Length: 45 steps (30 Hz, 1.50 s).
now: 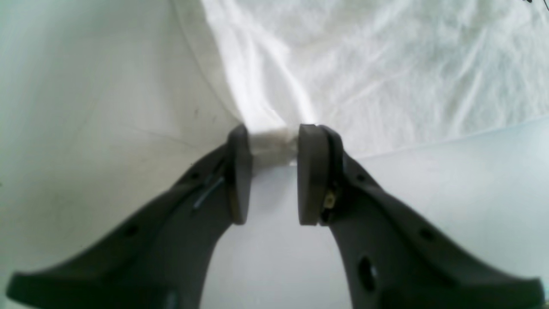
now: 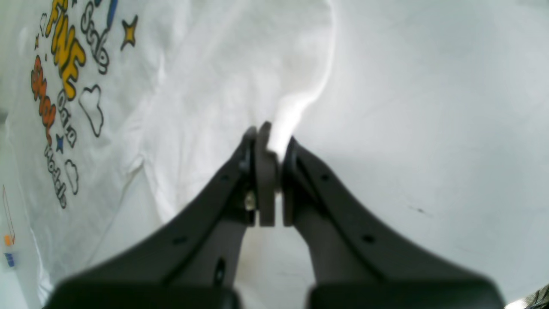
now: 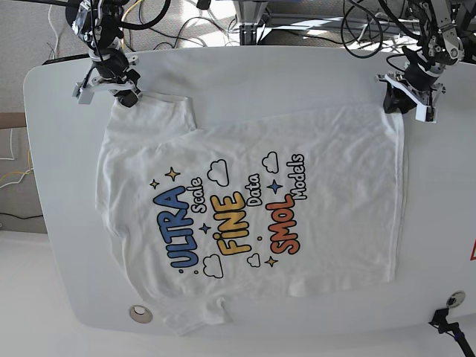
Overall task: Fold the T-shirt properly
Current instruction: 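Lift the shoulder corners and fold them toward the hem with both grippers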
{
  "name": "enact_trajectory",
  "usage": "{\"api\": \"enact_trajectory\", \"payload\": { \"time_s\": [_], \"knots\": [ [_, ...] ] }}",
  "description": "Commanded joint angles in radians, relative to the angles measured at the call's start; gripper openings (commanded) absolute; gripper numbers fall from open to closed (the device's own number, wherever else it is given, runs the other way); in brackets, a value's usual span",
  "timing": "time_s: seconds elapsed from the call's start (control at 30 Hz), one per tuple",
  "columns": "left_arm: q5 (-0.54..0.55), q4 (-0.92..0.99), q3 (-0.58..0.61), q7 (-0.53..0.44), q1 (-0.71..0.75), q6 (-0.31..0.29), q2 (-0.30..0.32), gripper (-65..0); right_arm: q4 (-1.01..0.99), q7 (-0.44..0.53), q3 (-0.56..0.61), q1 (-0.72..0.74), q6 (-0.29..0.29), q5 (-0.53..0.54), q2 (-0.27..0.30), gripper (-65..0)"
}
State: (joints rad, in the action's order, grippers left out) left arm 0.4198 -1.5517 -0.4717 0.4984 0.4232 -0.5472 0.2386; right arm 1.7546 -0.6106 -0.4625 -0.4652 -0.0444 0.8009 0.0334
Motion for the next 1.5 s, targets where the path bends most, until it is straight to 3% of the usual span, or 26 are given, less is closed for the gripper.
{"api": "enact_trajectory", "payload": {
  "time_s": [0.0,0.13,0.33,0.73,1.0,1.23,1.33,1.47],
  "knots": [
    [0.008,-0.010,-0.003,-0.008,-0.001,-0.003,0.011,-53.2,0.020,0.013,-0.002,-0.002,-0.010,0.013,0.009,-65.0],
    [0.008,-0.010,-0.003,-0.008,-0.001,-0.003,0.011,-65.0,0.023,0.013,-0.002,-0.005,-0.012,0.016,0.009,-65.0],
    [0.008,-0.011,-0.006,-0.007,-0.001,-0.003,0.011,-65.0,0.037,0.013,-0.002,-0.022,-0.090,0.018,0.007,-65.0],
    [0.009,-0.026,-0.011,-0.007,0.055,-0.011,0.014,-65.0,0.107,0.013,-0.005,-0.093,-0.093,0.019,0.004,-65.0],
    [0.009,-0.169,-0.022,-0.007,0.190,-0.011,0.014,-65.0,0.201,0.013,-0.005,-0.218,-0.093,0.022,0.003,-65.0],
    [0.012,-0.287,-0.103,-0.005,0.296,-0.023,0.014,-65.0,0.206,0.013,-0.006,-0.315,-0.094,0.124,0.007,-65.0],
    [0.012,-0.289,-0.132,-0.005,0.291,-0.069,0.014,-65.0,0.206,0.013,-0.006,-0.315,-0.127,0.151,0.010,-65.0],
    [0.012,-0.293,-0.127,-0.004,0.213,-0.069,0.011,-65.0,0.206,0.013,-0.009,-0.252,-0.144,0.213,0.052,-65.0]
  ]
}}
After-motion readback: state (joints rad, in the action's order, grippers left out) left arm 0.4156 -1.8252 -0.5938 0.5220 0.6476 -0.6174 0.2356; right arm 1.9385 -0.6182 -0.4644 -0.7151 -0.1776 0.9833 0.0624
